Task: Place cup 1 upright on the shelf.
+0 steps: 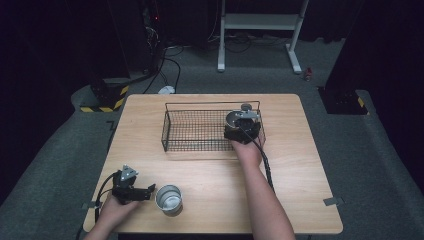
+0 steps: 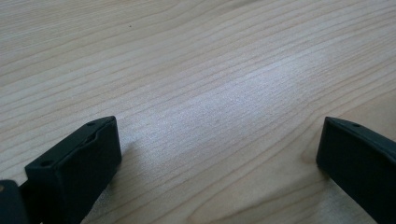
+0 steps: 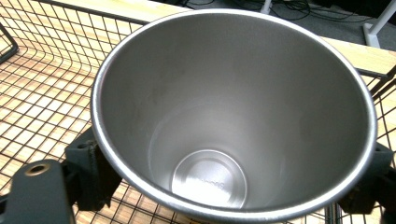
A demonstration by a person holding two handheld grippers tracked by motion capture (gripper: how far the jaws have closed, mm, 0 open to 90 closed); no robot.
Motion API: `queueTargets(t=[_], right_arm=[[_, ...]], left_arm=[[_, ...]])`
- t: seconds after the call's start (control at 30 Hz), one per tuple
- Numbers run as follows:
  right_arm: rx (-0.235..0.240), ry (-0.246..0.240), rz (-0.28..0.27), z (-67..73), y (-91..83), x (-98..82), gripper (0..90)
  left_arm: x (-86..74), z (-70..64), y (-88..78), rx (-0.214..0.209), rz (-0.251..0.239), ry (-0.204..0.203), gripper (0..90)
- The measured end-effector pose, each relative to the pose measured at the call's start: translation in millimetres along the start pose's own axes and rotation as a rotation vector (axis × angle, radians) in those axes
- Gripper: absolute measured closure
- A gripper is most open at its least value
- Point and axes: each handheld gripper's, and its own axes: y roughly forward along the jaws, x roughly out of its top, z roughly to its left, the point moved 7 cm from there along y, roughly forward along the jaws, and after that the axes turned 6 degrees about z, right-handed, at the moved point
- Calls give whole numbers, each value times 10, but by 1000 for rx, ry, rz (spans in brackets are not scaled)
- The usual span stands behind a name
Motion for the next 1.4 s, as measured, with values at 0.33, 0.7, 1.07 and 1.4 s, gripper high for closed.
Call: queueTargets(t=[0.33,0.7,1.07,1.4], right_arm=[[1,-1,-10,-7,-65,24,103],[4,0,-6,-9,-121,14,99],[0,9,-14,-36,-180,-77,100],[3,-14,-31,-15,-309,-82,100]], left_arm=[[-1,-1,0,0,1,0,2],[0,-1,0,0,1,-1,3],[1,-4,1,-1,0,-1,2],[1,-4,1,-1,0,-1,3]])
